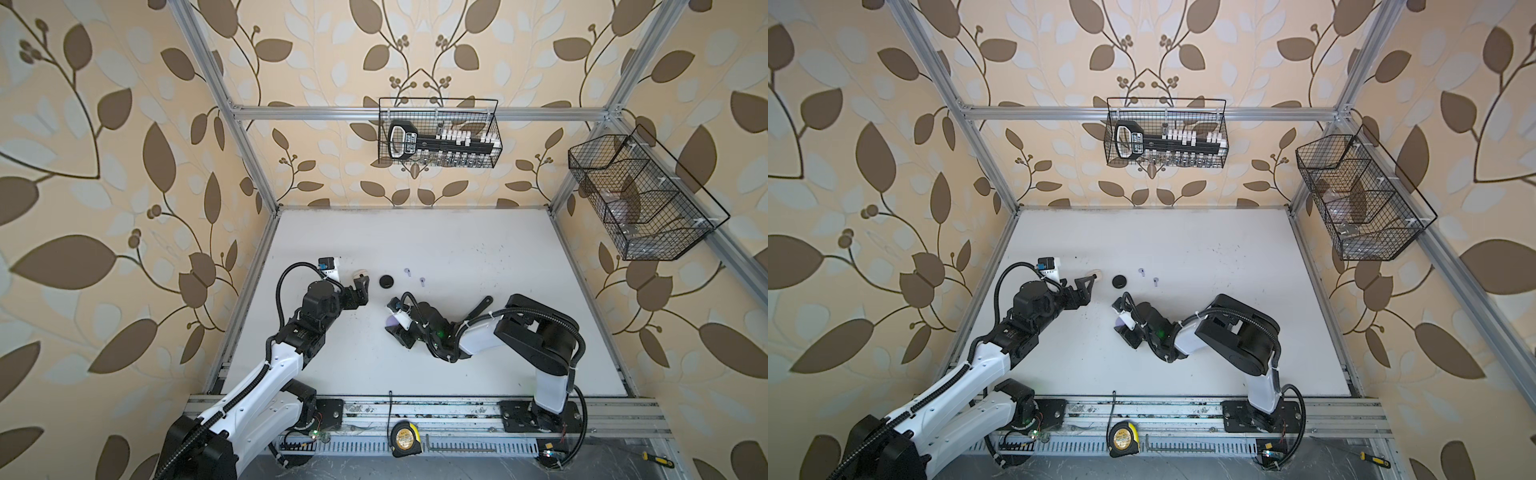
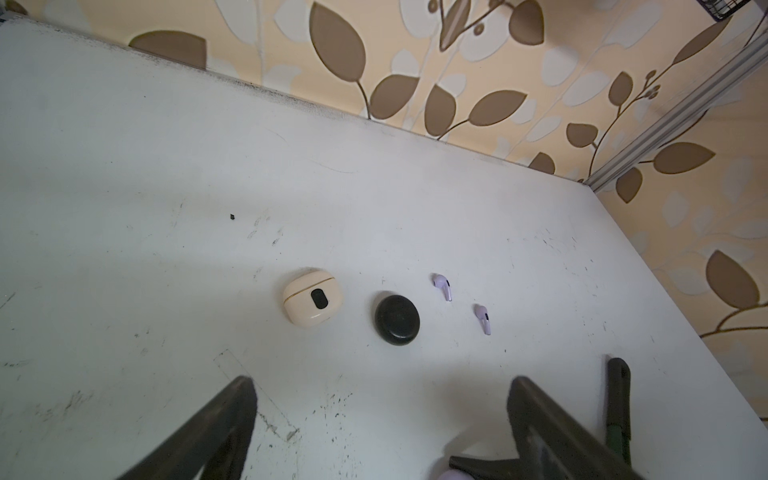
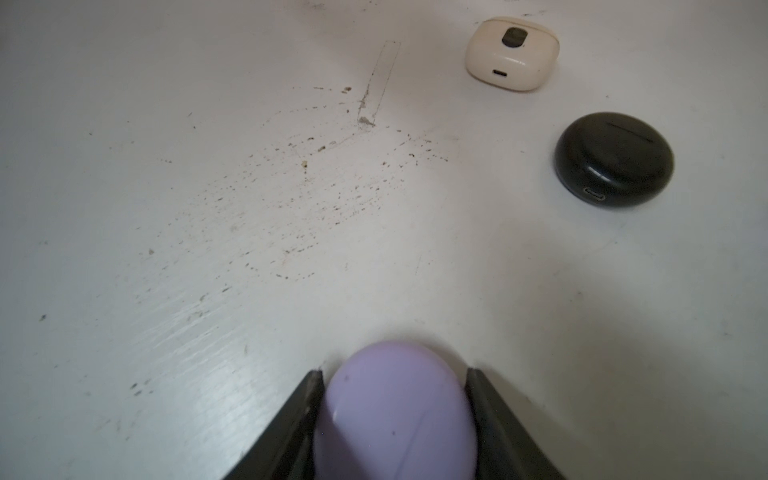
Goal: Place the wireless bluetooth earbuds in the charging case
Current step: 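Lower the right gripper and close it on the round lilac case, then lift the lilac case and carry it toward the open left gripper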
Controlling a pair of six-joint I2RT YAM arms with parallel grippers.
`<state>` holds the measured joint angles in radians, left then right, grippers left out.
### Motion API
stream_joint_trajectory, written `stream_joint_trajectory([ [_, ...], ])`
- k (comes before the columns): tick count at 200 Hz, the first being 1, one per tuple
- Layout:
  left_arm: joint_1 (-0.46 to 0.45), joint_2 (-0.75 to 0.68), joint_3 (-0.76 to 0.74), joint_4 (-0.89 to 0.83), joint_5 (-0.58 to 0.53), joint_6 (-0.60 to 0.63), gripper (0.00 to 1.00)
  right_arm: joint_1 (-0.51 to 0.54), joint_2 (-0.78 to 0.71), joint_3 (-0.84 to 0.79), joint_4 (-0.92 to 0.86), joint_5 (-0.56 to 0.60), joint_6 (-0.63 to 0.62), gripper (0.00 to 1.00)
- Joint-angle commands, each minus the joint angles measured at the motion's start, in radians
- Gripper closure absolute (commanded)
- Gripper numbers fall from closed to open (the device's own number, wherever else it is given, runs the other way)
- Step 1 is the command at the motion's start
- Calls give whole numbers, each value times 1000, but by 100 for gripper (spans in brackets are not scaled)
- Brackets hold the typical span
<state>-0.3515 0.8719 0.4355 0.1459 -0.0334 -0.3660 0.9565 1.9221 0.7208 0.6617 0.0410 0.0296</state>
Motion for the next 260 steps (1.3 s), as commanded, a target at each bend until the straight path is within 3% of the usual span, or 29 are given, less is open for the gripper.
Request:
stream_joint_trajectory([
  [1, 8, -19, -7, 33, 15, 7, 4, 9, 22, -50, -103, 13, -1, 46],
  [89, 8, -19, -11, 40, 27, 7, 3, 22, -5, -90, -90, 73, 10, 35],
  [124, 8, -20, -9, 37, 28, 7, 3, 31, -20, -113, -73, 108, 23, 34],
  [215, 8, -30, -16, 42, 30, 5, 3, 37, 38, -69, -40, 43, 81, 40],
  [260, 8, -26, -15, 41, 33, 6, 2, 42, 52, -64, -44, 111, 132, 38],
])
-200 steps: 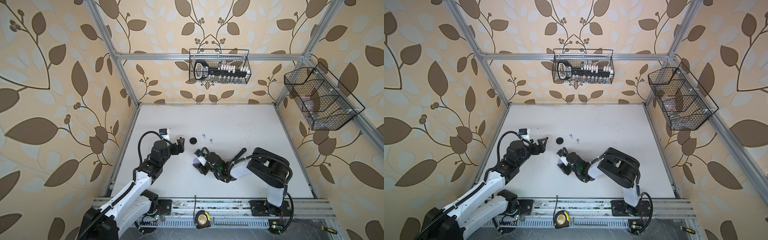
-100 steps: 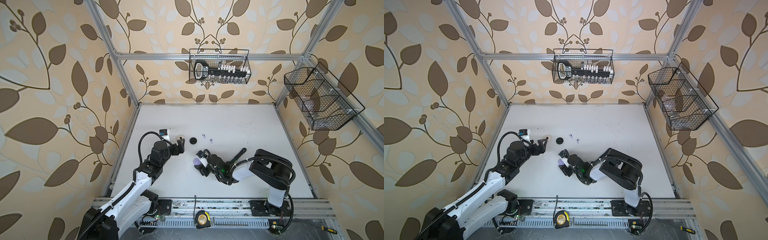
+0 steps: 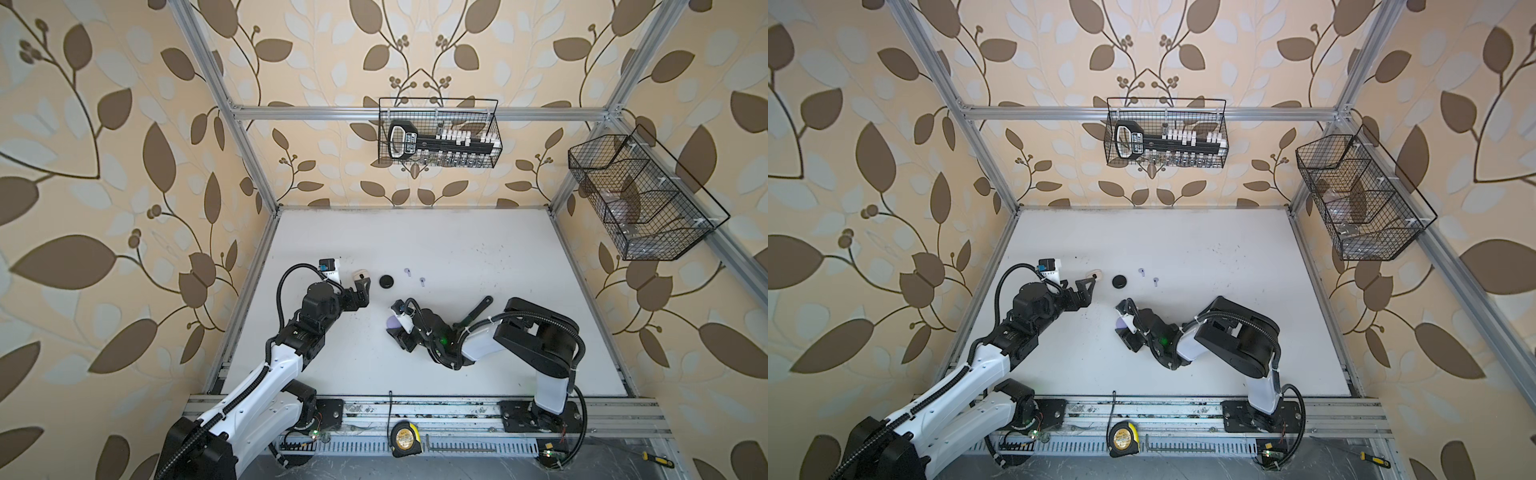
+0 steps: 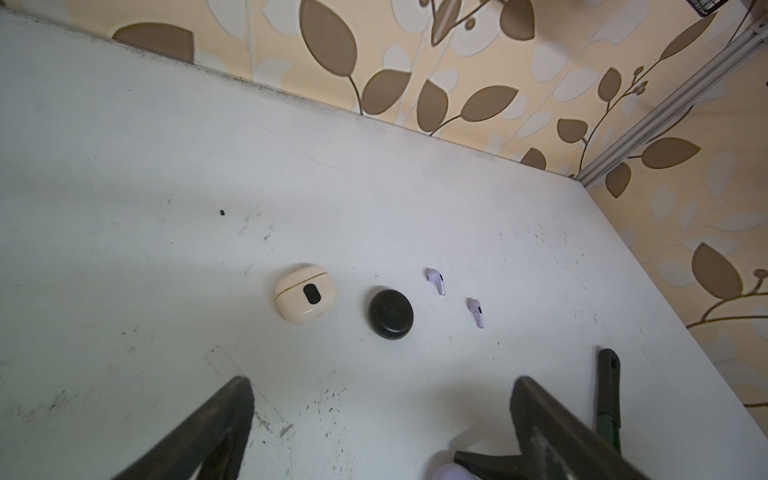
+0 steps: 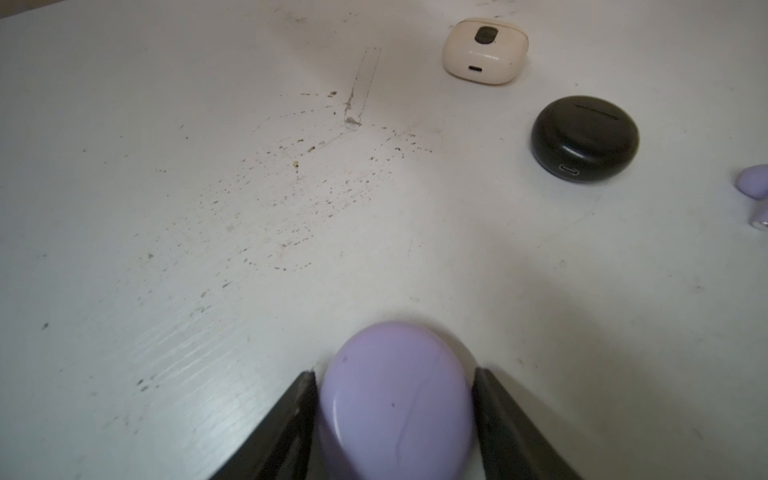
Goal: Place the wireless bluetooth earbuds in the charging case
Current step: 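Lift the lilac case and carry it toward the open left gripper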
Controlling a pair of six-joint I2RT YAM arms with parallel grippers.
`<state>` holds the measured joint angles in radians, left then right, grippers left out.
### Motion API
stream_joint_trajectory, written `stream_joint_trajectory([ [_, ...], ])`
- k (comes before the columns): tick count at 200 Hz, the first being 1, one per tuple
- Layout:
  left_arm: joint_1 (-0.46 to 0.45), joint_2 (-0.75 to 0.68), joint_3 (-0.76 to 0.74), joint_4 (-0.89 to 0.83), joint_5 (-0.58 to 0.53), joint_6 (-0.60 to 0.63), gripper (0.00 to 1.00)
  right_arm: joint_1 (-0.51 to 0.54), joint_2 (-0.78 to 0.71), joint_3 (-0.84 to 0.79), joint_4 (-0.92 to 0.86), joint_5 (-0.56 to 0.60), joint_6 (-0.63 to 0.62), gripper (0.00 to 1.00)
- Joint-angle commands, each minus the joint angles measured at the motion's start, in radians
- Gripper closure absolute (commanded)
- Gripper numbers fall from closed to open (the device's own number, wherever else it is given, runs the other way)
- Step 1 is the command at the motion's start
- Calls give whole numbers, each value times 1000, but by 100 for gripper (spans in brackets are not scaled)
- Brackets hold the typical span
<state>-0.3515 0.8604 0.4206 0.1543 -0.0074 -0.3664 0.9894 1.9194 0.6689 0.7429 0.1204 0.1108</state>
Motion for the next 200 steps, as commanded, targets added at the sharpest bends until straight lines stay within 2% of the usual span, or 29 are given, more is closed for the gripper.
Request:
stream_joint_trajectory([
  [1, 8, -15, 1, 33, 8, 5, 2, 9, 55, -12, -126, 35, 52, 38],
  [34, 8, -21, -5, 35, 7, 6, 2, 15, 40, -34, -128, 121, 97, 36],
  [72, 8, -22, -11, 44, 10, 4, 1, 37, 42, -46, -130, 153, 129, 39],
  [121, 8, -22, -5, 37, 15, 2, 2, 59, 60, -52, -94, 130, 142, 54],
  [167, 8, -36, -4, 39, 68, -5, 4, 12, -28, -111, 8, 39, 38, 66],
  [200, 8, -80, -21, 92, 193, -67, 4, -2, -160, -126, 30, 29, -98, 71],
])
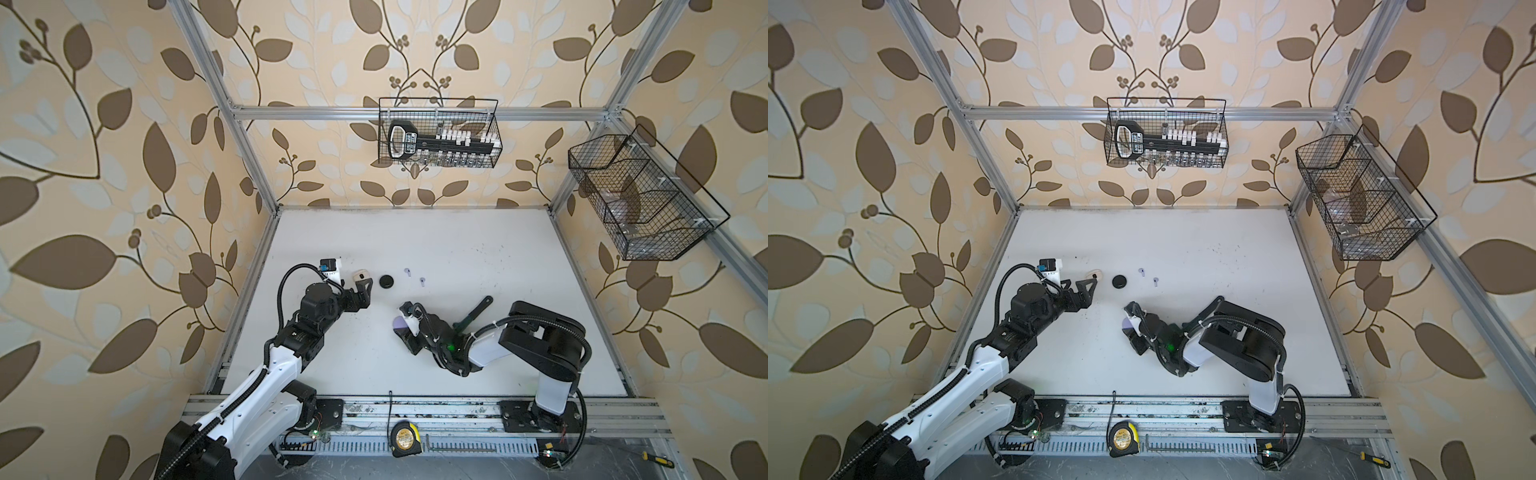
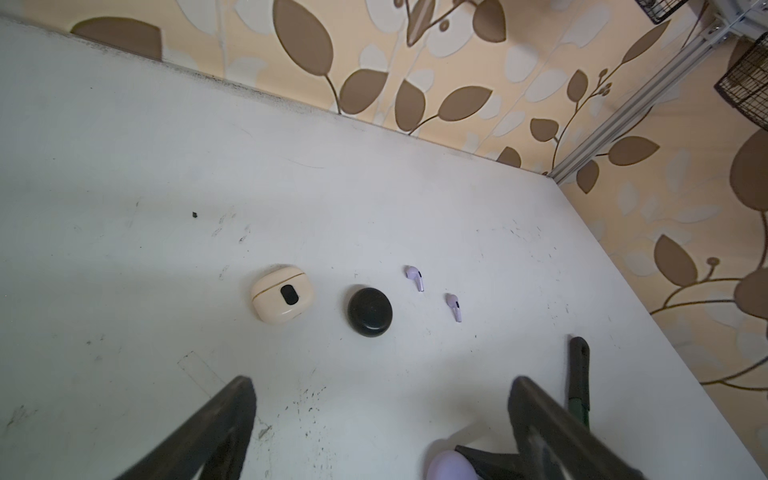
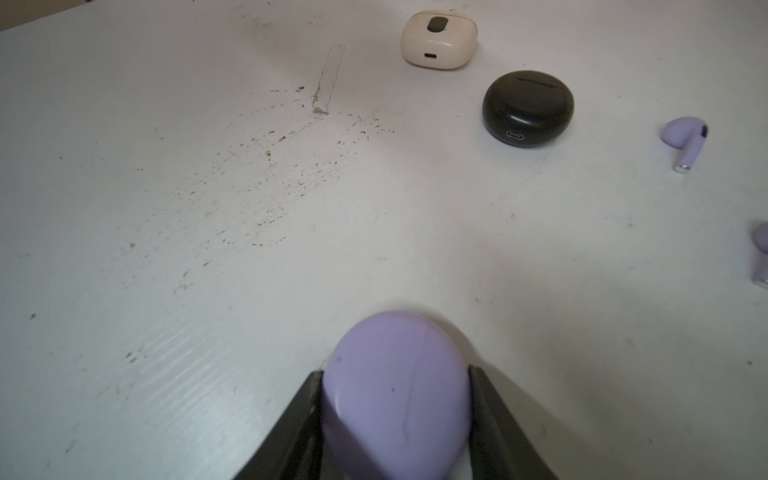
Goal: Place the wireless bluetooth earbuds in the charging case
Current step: 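Lift the lilac case and carry it toward the open left gripper, then close the left gripper on the lilac case while the right gripper holds it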
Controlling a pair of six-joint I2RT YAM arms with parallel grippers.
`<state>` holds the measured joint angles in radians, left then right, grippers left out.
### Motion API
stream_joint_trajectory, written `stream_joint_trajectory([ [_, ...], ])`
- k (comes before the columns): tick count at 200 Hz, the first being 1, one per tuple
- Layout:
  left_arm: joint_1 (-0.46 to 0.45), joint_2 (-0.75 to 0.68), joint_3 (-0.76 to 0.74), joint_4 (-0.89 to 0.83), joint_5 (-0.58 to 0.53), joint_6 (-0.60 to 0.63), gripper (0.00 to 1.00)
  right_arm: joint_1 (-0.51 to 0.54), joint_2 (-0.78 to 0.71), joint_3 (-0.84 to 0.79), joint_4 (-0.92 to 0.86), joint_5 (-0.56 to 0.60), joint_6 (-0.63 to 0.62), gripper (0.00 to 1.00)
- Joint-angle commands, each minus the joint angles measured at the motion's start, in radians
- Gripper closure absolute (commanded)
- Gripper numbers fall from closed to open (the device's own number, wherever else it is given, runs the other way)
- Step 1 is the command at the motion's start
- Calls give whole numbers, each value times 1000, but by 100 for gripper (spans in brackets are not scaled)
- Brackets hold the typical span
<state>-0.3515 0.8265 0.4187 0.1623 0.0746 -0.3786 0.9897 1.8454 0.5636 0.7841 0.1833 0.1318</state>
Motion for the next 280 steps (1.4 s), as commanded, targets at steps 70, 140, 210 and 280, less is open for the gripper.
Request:
stream_joint_trajectory([
  [70, 8, -220, -15, 15, 348, -60, 12, 49, -389, -44, -73, 62, -419, 74],
  [140, 6, -93, -37, 300, 714, -128, 30, 87, -660, -193, 16, 81, -660, 78],
  [210, -40, -9, -20, 364, 804, -111, 39, 119, -738, -158, -59, 68, -734, 78],
  [280, -165, 21, 35, 228, 787, 26, 43, 145, -713, -74, -106, 77, -783, 77],
])
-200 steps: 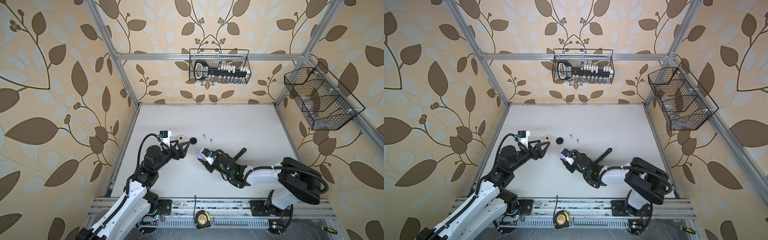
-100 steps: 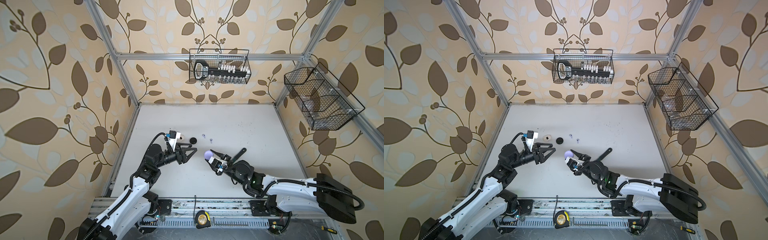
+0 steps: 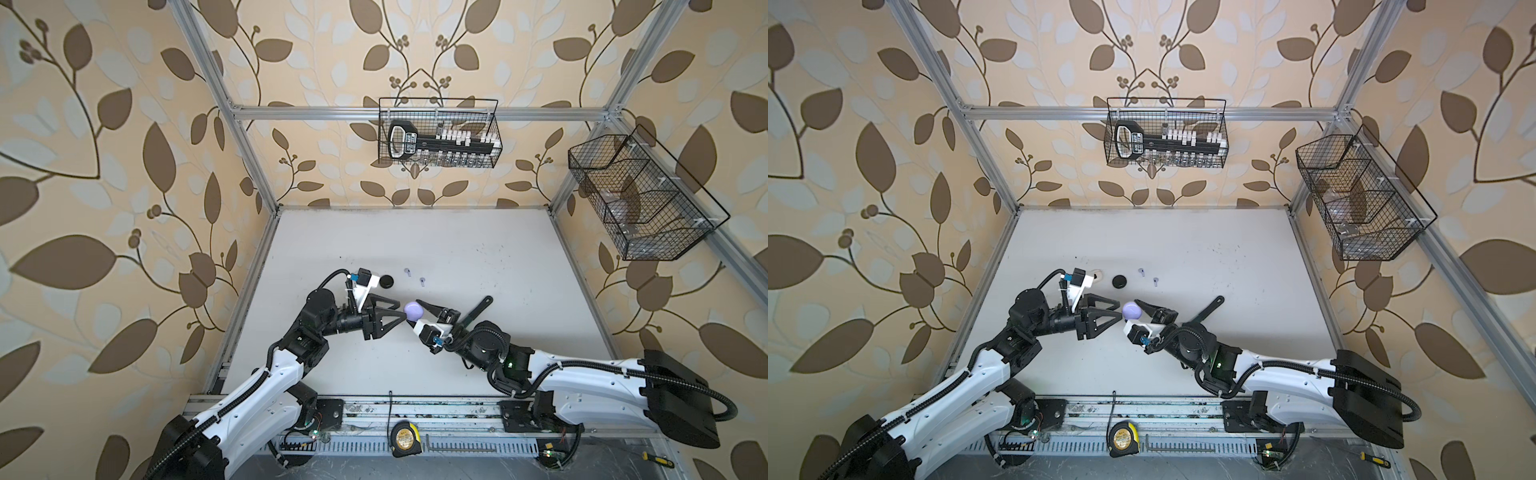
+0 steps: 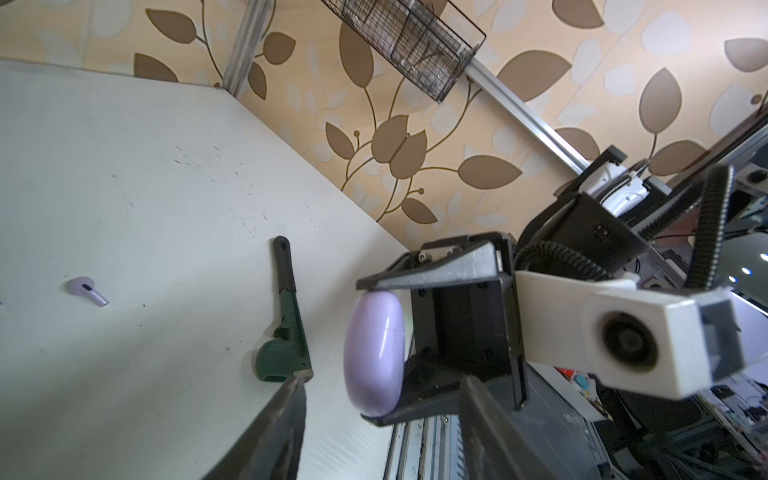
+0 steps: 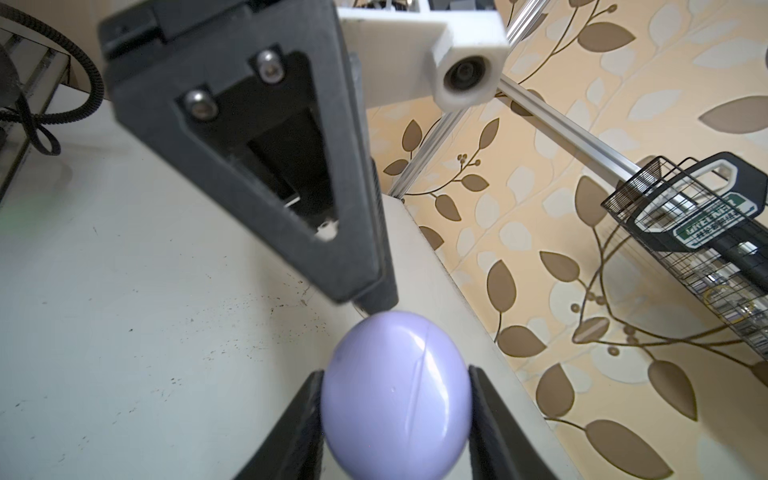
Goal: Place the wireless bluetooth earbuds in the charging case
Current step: 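Close the left gripper on the lilac case while the right gripper holds it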
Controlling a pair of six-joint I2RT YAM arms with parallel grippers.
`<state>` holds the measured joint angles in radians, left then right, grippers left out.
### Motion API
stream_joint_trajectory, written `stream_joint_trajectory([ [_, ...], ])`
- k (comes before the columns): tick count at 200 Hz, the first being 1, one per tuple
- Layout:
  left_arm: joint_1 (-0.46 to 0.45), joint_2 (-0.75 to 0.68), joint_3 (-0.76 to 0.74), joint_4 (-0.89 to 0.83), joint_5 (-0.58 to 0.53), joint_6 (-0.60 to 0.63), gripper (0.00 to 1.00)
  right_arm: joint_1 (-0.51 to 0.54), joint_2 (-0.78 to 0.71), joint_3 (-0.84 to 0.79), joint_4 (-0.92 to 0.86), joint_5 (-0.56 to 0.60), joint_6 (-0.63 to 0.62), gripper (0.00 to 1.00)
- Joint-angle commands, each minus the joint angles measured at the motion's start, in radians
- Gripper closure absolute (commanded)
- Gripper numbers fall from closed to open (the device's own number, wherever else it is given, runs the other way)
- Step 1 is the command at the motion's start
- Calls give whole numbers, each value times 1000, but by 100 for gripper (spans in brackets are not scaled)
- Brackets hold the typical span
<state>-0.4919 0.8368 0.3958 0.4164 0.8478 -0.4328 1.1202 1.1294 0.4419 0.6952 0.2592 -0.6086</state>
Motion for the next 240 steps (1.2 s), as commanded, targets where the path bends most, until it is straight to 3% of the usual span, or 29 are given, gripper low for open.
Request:
stream_joint_trajectory([
  [1, -27, 12, 58, -25, 13, 81, 43, 15, 2, 48, -18, 2, -42, 77],
  [65, -42, 50, 81, -53, 9, 102, 55, 52, 16, 66, -33, 2, -63, 77],
  [108, -50, 47, 81, -54, 22, 107, 73, 41, 39, 70, -19, 13, -74, 77],
  [131, -51, 44, 83, -60, 24, 116, 88, 29, 29, 70, -21, 0, -63, 77],
  [142, -52, 42, 80, -58, 18, 119, 86, 23, 17, 66, -23, -16, -61, 76],
  [154, -53, 39, 77, -60, 14, 119, 74, 17, 5, 60, -25, -32, -56, 76],
  [172, -53, 31, 79, -65, 22, 118, 66, 10, -8, 58, -29, -41, -51, 76],
  [223, -63, 33, 79, -63, 35, 130, 65, 13, -12, 64, -46, -42, -52, 76],
  [240, -68, 36, 78, -62, 30, 133, 71, 21, -8, 63, -48, -46, -52, 75],
])
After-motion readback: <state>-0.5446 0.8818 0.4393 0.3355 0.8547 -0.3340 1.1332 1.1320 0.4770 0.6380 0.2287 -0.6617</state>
